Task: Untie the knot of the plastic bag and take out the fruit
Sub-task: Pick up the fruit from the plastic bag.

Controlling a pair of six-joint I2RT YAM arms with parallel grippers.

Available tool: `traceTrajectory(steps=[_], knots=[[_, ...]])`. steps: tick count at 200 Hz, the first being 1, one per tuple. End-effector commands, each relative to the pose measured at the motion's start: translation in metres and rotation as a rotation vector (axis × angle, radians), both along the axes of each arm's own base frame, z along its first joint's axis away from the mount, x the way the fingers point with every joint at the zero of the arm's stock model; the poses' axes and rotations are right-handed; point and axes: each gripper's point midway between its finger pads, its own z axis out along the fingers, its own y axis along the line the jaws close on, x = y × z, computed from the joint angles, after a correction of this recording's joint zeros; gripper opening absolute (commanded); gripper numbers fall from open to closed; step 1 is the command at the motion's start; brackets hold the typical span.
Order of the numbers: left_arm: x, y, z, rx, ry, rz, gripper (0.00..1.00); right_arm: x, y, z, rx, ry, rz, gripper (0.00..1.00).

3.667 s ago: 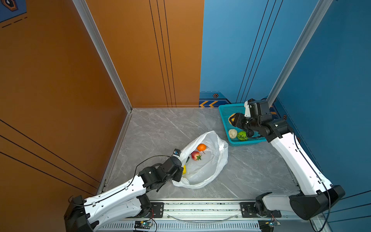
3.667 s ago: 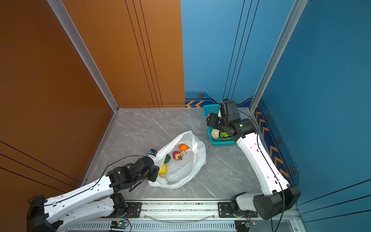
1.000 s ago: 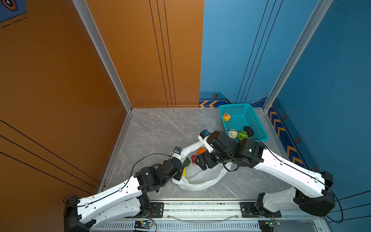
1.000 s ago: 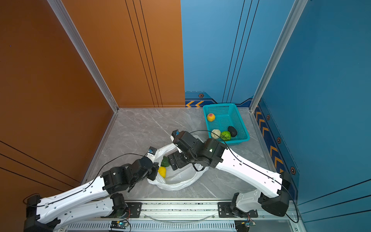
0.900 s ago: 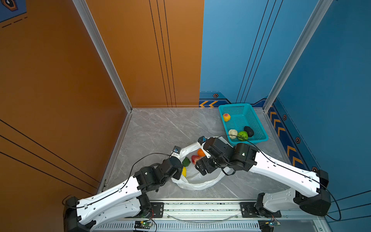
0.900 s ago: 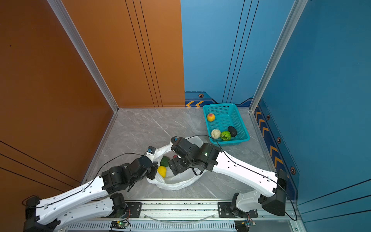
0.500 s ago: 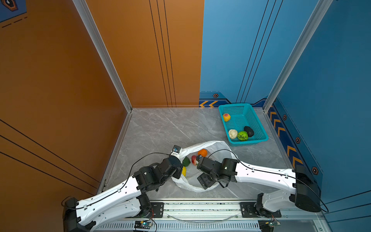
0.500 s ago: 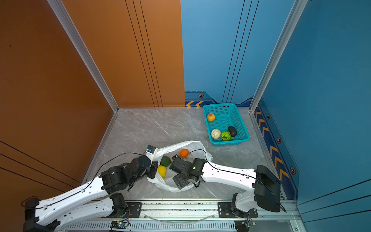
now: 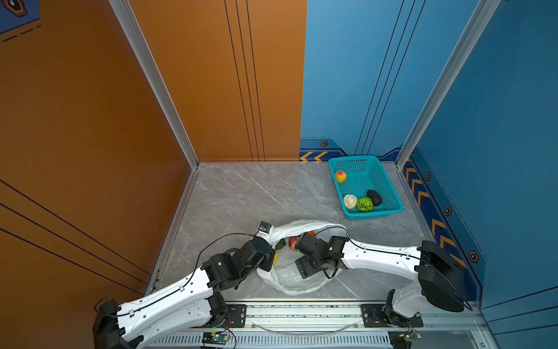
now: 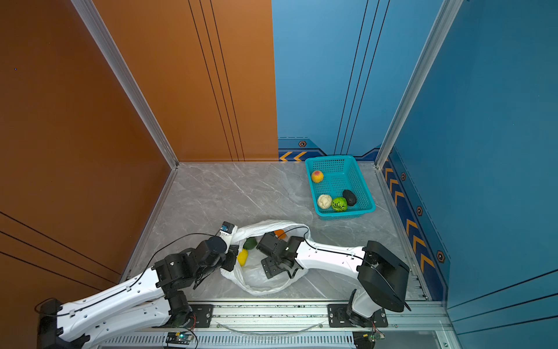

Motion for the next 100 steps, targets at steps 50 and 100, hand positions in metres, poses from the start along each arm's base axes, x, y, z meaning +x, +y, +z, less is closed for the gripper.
traceTrajectory(steps=[50, 100], knots=[[0.002, -0.016, 0.007, -0.049, -0.028, -0.053, 0.0, 0.047, 0.041, 0.024, 0.196, -0.066, -0.152, 0.89], [0.001, -0.021, 0.007, -0.056, -0.022, -0.079, 0.0, 0.076, 0.037, 0.021, 0.241, -0.145, -0.341, 0.88]])
